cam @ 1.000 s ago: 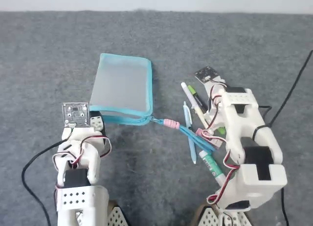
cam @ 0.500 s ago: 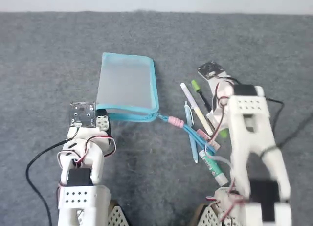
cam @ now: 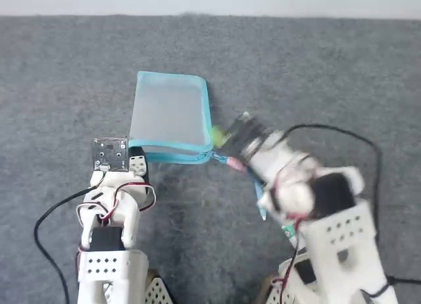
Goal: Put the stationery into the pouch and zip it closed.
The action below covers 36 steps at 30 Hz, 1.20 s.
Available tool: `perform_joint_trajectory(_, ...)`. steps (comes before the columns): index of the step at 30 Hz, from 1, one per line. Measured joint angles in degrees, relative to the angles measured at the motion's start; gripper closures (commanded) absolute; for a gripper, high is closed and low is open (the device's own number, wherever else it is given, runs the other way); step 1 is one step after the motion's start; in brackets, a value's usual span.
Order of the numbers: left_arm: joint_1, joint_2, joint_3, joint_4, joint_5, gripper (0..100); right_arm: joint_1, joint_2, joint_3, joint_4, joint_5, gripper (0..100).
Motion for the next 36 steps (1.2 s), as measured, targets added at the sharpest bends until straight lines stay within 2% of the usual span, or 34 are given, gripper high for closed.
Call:
perform_joint_trajectory(4, 0.0, 0.0, 0.0, 0.0, 0.0, 99, -7.3, 1.6, 1.8, -0.7, -2.7, 99.2)
perform_joint_trajectory(16, 0.2, 0.0, 0.0, 0.0, 0.0, 99, -8.0, 24.0, 0.4, -10.5, -7.6, 99.2)
perform_joint_trajectory(23, 0.5, 0.0, 0.0, 0.0, 0.0, 99, -8.0, 33.4, -8.9, -11.4, -12.0, 99.2)
perform_joint_trajectory(30, 8.8, 0.0, 1.8, -0.1, -2.5, 99, -4.9, 41.9, -19.4, -11.4, -15.1, 99.2)
perform_joint_trajectory(36, 11.8, 0.0, 1.9, -0.1, -2.5, 99, -1.9, 54.0, -36.3, -7.6, -21.8, 99.0)
